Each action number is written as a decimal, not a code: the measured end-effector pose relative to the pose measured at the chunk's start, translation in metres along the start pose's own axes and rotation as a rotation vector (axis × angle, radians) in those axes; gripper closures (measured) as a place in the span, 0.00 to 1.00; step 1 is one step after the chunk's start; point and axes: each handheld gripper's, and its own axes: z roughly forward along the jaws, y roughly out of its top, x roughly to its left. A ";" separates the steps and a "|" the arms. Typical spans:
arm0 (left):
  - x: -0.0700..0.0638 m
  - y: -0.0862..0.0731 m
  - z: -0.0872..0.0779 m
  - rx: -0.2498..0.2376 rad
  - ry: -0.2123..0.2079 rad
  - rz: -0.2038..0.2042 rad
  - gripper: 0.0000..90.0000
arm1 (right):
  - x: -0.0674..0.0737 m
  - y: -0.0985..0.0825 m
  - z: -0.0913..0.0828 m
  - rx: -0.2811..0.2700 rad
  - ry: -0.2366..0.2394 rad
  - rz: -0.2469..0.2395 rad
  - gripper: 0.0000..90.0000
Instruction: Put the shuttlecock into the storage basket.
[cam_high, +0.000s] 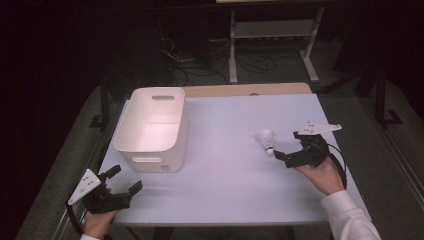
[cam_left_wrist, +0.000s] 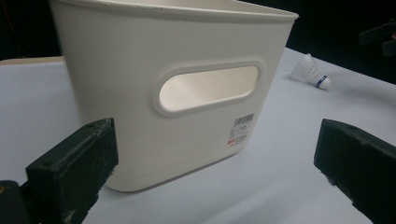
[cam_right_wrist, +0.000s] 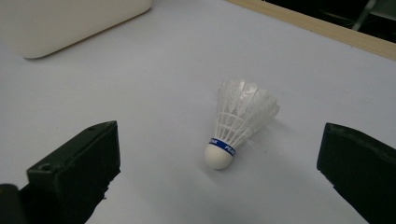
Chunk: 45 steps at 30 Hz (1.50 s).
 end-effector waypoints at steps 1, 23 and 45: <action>0.000 0.000 0.000 0.002 0.001 0.002 0.00 | -0.001 0.002 0.000 0.006 -0.002 0.001 0.00; 0.000 0.000 0.000 0.003 0.000 -0.005 0.00 | -0.013 0.026 0.007 0.067 0.021 0.015 0.00; 0.001 0.000 0.001 -0.006 -0.002 -0.012 0.00 | -0.025 0.052 0.024 0.149 0.031 0.036 0.00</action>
